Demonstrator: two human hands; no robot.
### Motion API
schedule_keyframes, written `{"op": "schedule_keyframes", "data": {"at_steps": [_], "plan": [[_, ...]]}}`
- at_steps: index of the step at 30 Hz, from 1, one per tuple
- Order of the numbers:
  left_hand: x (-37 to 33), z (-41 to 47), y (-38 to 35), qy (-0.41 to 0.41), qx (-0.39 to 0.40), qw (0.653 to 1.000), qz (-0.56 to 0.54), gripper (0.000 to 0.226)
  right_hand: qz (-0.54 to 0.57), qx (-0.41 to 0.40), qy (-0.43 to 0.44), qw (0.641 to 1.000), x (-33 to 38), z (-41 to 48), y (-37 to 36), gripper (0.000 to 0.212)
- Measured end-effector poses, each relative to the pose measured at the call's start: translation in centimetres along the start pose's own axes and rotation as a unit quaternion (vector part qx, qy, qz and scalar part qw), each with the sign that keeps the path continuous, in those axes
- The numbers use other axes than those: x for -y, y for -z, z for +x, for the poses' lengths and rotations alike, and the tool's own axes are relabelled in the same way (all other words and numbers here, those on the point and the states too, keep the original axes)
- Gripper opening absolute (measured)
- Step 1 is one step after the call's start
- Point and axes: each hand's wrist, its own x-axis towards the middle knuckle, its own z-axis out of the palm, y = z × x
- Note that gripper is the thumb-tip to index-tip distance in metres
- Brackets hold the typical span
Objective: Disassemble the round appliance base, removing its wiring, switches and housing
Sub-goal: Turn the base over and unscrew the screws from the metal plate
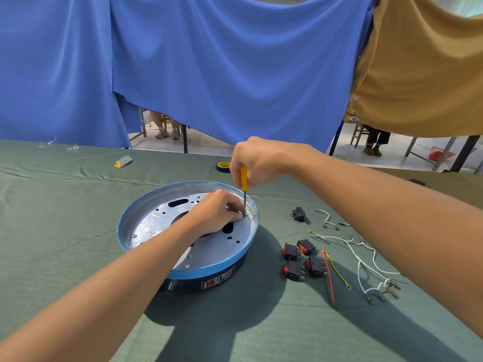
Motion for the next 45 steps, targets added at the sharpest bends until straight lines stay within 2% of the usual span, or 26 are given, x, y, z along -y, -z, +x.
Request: {"op": "schedule_keyframes", "data": {"at_steps": [2,4,5,8,10,13,15,17,19,20,22,24,27,30,31,34,35,37,39,40,45], "plan": [[-0.1,0.0,0.0,0.000,0.002,1.000,-0.002,0.009,-0.001,-0.001,0.002,1.000,-0.1,0.0,-0.3,0.028],[-0.1,-0.1,0.0,0.000,0.004,1.000,-0.004,0.010,-0.006,0.005,-0.004,1.000,-0.4,0.1,-0.6,0.020],[-0.1,-0.1,0.0,0.001,0.004,1.000,-0.005,0.009,-0.017,0.005,-0.016,1.000,-0.5,0.2,-0.8,0.024],[-0.2,-0.1,0.0,0.001,0.005,1.000,-0.004,0.010,-0.060,-0.029,-0.084,0.994,-0.8,0.5,-1.1,0.050],[-0.3,-0.1,0.1,0.003,0.005,1.000,-0.001,0.008,-0.065,-0.052,-0.087,0.993,-0.8,0.6,-1.4,0.045],[-0.3,-0.1,0.1,0.003,0.004,1.000,0.004,0.006,-0.042,-0.052,-0.038,0.997,-0.5,0.8,-1.3,0.025],[-0.3,-0.1,0.1,0.003,0.003,1.000,0.004,0.006,-0.024,-0.038,-0.016,0.999,-0.2,0.5,-0.9,0.013],[-0.4,-0.1,0.1,0.004,0.001,1.000,0.003,0.008,-0.018,-0.020,-0.002,1.000,-0.1,0.4,-0.6,0.009],[-0.4,-0.1,0.0,0.005,0.001,1.000,0.003,0.006,-0.033,-0.011,-0.015,0.999,-0.3,0.5,-0.8,0.002],[-0.4,-0.1,0.0,0.004,0.000,1.000,0.005,0.006,-0.043,-0.014,-0.031,0.998,-0.4,0.5,-0.9,0.009],[-0.3,-0.2,0.0,0.004,-0.001,1.000,0.007,0.009,-0.063,-0.020,-0.076,0.995,-0.6,0.4,-1.1,0.037],[-0.3,-0.2,0.0,0.001,0.003,1.000,0.012,0.015,-0.085,-0.036,-0.102,0.991,-0.8,0.2,-1.2,0.044],[-0.2,-0.2,0.0,-0.006,0.006,1.000,0.011,0.015,-0.062,-0.027,-0.084,0.994,-0.9,0.2,-1.2,0.036],[-0.2,-0.2,0.1,-0.007,0.002,1.000,0.010,0.013,-0.033,-0.010,-0.044,0.998,-0.5,0.1,-0.6,0.008],[-0.2,-0.2,0.0,-0.007,0.002,1.000,0.012,0.012,-0.022,-0.005,-0.032,0.999,-0.3,0.0,-0.5,0.006],[-0.2,-0.2,0.0,-0.008,0.004,1.000,0.014,0.014,-0.009,0.013,-0.019,1.000,-0.1,0.0,-0.5,0.024],[-0.2,-0.2,0.0,-0.008,0.003,1.000,0.015,0.014,-0.015,0.015,-0.020,1.000,0.0,-0.1,-0.7,0.024],[-0.2,-0.2,0.0,-0.007,0.001,1.000,0.016,0.015,-0.046,0.020,-0.051,0.997,-0.1,0.0,-0.8,0.006],[-0.2,-0.2,0.0,-0.005,-0.002,1.000,0.015,0.015,-0.080,0.034,-0.089,0.992,-0.1,0.0,-0.6,0.037],[-0.2,-0.2,0.0,-0.006,-0.001,1.000,0.014,0.015,-0.088,0.040,-0.097,0.991,-0.2,0.1,-0.7,0.044],[-0.2,-0.2,0.0,-0.004,0.000,1.000,0.011,0.016,-0.053,-0.012,-0.080,0.995,0.0,-0.1,-0.9,0.038]]}}
